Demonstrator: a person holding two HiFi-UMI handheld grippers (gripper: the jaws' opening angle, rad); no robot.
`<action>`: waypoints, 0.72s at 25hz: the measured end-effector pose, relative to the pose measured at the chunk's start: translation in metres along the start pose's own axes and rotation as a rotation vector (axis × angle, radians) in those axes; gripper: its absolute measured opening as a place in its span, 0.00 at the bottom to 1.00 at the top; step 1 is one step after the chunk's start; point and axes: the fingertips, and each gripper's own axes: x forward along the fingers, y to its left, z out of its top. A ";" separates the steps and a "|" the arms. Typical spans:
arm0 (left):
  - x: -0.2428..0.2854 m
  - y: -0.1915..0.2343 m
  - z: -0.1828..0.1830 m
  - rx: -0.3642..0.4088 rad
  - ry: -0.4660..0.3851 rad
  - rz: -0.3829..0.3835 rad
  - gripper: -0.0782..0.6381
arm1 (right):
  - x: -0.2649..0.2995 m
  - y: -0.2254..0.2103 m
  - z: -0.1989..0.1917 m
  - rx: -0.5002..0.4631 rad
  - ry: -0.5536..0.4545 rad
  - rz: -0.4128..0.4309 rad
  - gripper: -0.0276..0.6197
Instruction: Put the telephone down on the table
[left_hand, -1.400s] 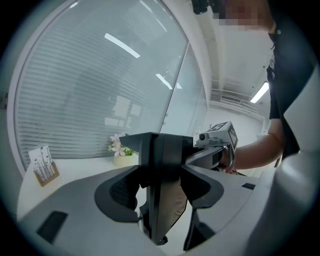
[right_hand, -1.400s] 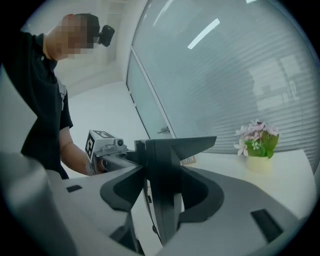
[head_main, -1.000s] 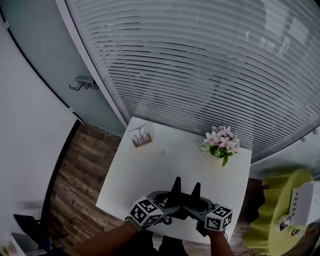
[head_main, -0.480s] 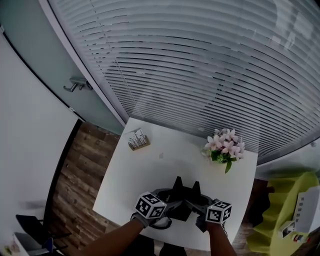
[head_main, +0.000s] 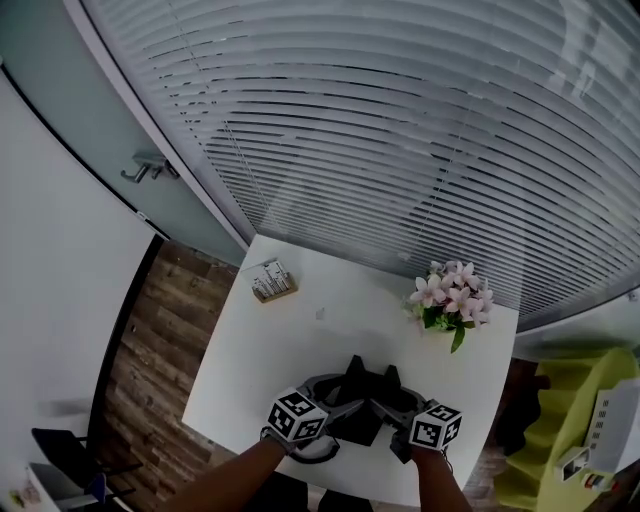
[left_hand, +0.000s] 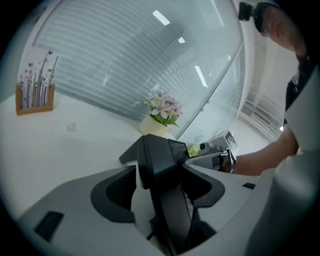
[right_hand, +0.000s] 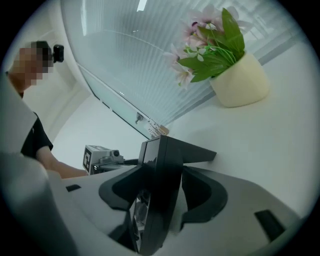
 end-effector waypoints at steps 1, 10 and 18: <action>-0.004 0.002 0.001 0.038 -0.012 0.022 0.49 | -0.003 -0.001 0.000 -0.045 0.007 -0.027 0.44; -0.082 -0.022 0.049 0.285 -0.081 0.175 0.51 | -0.071 0.048 0.043 -0.426 -0.105 -0.207 0.45; -0.148 -0.141 0.154 0.491 -0.340 0.123 0.13 | -0.100 0.211 0.119 -0.718 -0.316 -0.105 0.10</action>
